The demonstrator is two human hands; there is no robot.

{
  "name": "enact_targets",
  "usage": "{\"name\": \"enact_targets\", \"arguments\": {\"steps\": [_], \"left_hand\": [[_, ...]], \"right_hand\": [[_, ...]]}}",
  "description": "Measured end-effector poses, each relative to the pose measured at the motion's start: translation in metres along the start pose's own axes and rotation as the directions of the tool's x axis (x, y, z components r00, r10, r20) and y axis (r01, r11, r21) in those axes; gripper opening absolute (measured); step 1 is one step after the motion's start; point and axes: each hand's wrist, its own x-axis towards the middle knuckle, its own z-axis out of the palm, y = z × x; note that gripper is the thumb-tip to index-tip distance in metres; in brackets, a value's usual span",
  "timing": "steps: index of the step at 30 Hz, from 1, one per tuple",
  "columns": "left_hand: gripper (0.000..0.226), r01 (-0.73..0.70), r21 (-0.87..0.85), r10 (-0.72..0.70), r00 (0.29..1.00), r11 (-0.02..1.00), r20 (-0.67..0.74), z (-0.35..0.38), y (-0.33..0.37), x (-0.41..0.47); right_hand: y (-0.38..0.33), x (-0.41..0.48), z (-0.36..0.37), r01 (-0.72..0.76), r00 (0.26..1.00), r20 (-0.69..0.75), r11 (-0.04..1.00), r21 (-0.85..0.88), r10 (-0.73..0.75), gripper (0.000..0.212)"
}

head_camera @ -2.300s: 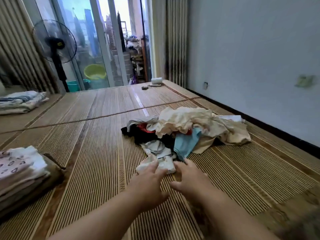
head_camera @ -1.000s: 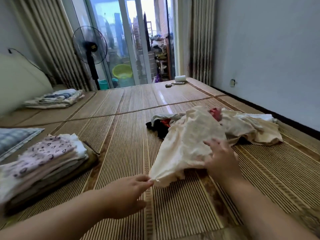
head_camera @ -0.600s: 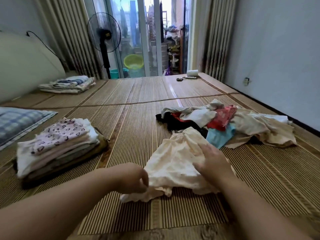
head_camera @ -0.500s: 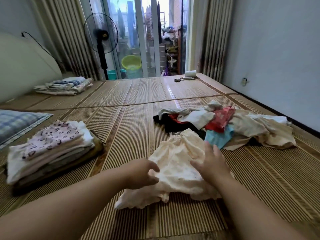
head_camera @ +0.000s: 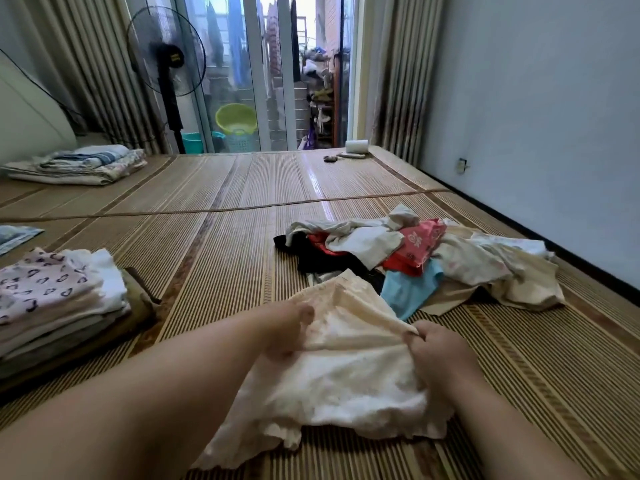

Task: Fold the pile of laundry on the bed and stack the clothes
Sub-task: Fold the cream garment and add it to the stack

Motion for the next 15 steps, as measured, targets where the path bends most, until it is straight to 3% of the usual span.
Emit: {"name": "enact_targets", "arguments": {"steps": [3,6,8,10,13,15], "left_hand": [[0.044,0.044,0.061,-0.044,0.999,0.997,0.001,-0.004,-0.004,-0.01],[0.034,-0.022,0.019,0.022,1.0,1.0,-0.006,-0.014,-0.004,-0.035],[0.025,-0.142,-0.014,0.142,0.989,0.99,-0.033,-0.022,0.001,-0.057],[0.026,-0.287,0.056,0.289,0.957,0.956,-0.034,-0.033,0.014,-0.079],[0.026,-0.461,0.266,0.489,0.871,0.847,-0.047,-0.051,0.035,-0.109],[0.025,-0.495,0.334,0.545,0.836,0.802,-0.069,-0.064,0.045,-0.126]], "right_hand": [[0.022,-0.004,-0.017,-0.134,0.991,-0.003,0.979,-0.155,0.135,0.023],[0.024,-0.008,-0.025,-0.099,0.992,0.068,0.986,-0.137,0.109,0.018],[0.01,-0.014,-0.022,0.002,0.995,0.096,0.994,-0.107,0.008,0.018],[-0.014,-0.02,-0.017,0.209,0.974,0.104,0.977,-0.048,-0.203,0.049],[-0.063,-0.031,-0.006,0.542,0.831,0.212,0.834,-0.098,-0.515,0.06],[-0.082,-0.034,0.002,0.601,0.786,0.336,0.768,-0.219,-0.519,0.06]]}}
